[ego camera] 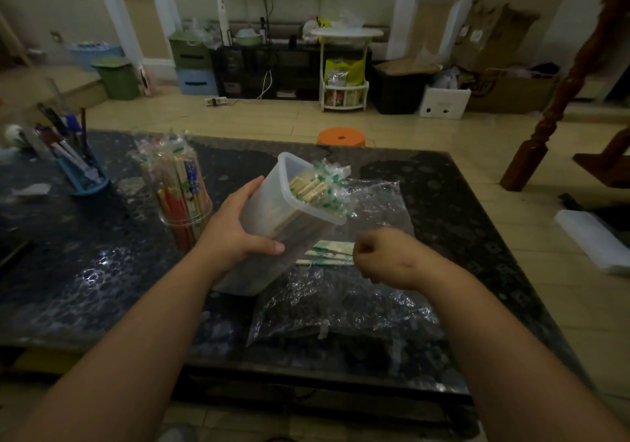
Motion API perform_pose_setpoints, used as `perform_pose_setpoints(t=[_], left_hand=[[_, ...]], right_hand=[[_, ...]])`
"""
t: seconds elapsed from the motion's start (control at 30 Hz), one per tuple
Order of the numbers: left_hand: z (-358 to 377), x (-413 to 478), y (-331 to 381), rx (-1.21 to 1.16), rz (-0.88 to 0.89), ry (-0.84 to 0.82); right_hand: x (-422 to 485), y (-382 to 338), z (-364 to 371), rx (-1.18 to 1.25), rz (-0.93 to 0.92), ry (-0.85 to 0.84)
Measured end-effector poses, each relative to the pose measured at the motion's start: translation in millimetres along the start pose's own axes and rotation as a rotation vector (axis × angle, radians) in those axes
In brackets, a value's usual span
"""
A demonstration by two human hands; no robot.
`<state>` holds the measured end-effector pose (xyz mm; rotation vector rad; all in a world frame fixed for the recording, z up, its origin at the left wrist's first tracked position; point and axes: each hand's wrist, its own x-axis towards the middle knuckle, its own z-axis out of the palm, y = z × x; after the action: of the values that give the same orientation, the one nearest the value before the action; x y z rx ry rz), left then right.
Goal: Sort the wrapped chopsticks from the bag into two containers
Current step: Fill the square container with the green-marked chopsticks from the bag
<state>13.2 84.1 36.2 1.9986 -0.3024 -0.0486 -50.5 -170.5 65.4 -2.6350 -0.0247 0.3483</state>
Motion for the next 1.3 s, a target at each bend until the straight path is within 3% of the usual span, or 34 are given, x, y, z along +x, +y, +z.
perform_pose_setpoints(t=[0.33, 0.43, 0.57, 0.8, 1.03, 1.3], left_hand=[[0, 1, -2, -0.010, 0.003, -0.012], [0, 1, -1, 0.007, 0.006, -0.009], [0, 0, 0, 0.020, 0.003, -0.014], [0, 1, -1, 0.030, 0.000, -0.015], [0, 2, 0, 0.035, 0.003, -0.012], [0, 1, -1, 0.037, 0.001, -0.014]], right_hand=[[7, 5, 32, -0.054, 0.177, -0.523], [9, 4, 37, -0.283, 0.119, -0.630], [13, 3, 44, -0.494, 0.071, -0.585], [26, 16, 61, -0.419, 0.117, -0.442], [20, 22, 76, -0.399, 0.418, -0.302], [30, 51, 103, -0.203, 0.069, 0.189]])
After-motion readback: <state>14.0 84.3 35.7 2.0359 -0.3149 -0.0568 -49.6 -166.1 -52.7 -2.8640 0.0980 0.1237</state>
